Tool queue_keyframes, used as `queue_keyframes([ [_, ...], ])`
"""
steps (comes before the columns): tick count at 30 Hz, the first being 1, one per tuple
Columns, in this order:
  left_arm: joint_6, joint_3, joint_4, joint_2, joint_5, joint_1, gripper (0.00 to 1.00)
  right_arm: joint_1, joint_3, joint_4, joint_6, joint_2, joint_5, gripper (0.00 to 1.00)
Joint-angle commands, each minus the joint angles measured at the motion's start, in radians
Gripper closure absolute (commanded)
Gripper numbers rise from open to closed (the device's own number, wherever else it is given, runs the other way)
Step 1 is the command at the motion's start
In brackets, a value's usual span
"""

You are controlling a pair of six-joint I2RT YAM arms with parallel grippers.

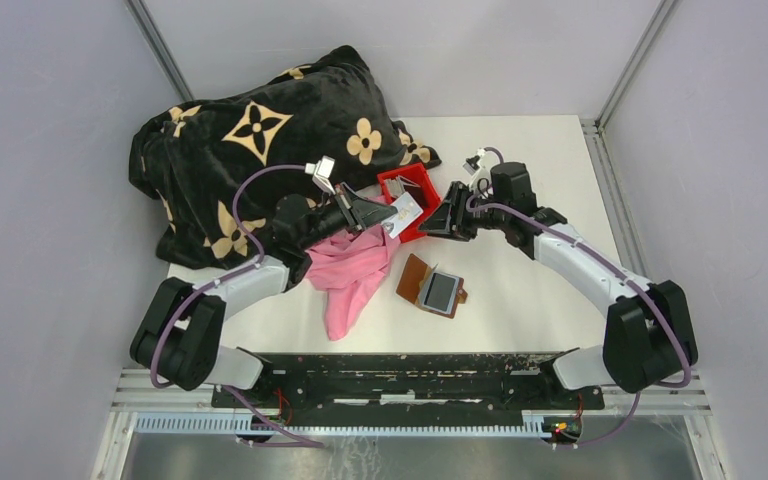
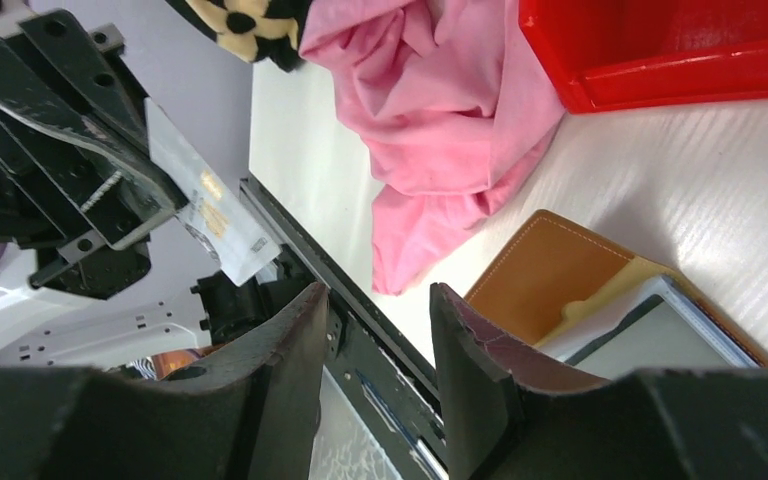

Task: Put the credit cards into the card holder
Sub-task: Pick up the credit card from the storage box.

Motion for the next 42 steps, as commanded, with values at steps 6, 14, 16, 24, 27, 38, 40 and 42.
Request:
queue_keyframes([
  [6,-0.064,-0.014,0.017,-0.066,-0.21,-0.069,0.97,-0.002,-0.088,0.291,0.172,-0.094,0.049,0.51],
  [14,-0.08,-0.017,-0.026,-0.1,-0.317,-0.124,0.97,0.0,-0.15,0.452,0.264,-0.108,0.069,0.51],
  [16,-0.081,-0.02,-0.046,-0.111,-0.344,-0.139,0.97,0.0,-0.169,0.499,0.299,-0.111,0.069,0.51],
  [24,-0.088,-0.036,-0.125,-0.171,-0.434,-0.154,0.97,0.0,-0.231,0.567,0.352,-0.172,0.082,0.52],
  [27,-0.094,-0.042,-0.137,-0.188,-0.462,-0.157,0.97,0.001,-0.269,0.586,0.365,-0.209,0.091,0.52],
  [38,-0.122,-0.013,-0.13,-0.148,-0.488,-0.186,0.97,0.002,-0.316,0.676,0.389,-0.226,0.09,0.53],
  [40,-0.125,0.0,-0.129,-0.14,-0.484,-0.189,0.97,0.002,-0.313,0.695,0.397,-0.213,0.093,0.53],
  [42,-0.125,0.007,-0.14,-0.137,-0.48,-0.191,0.97,0.001,-0.311,0.721,0.408,-0.198,0.091,0.53],
])
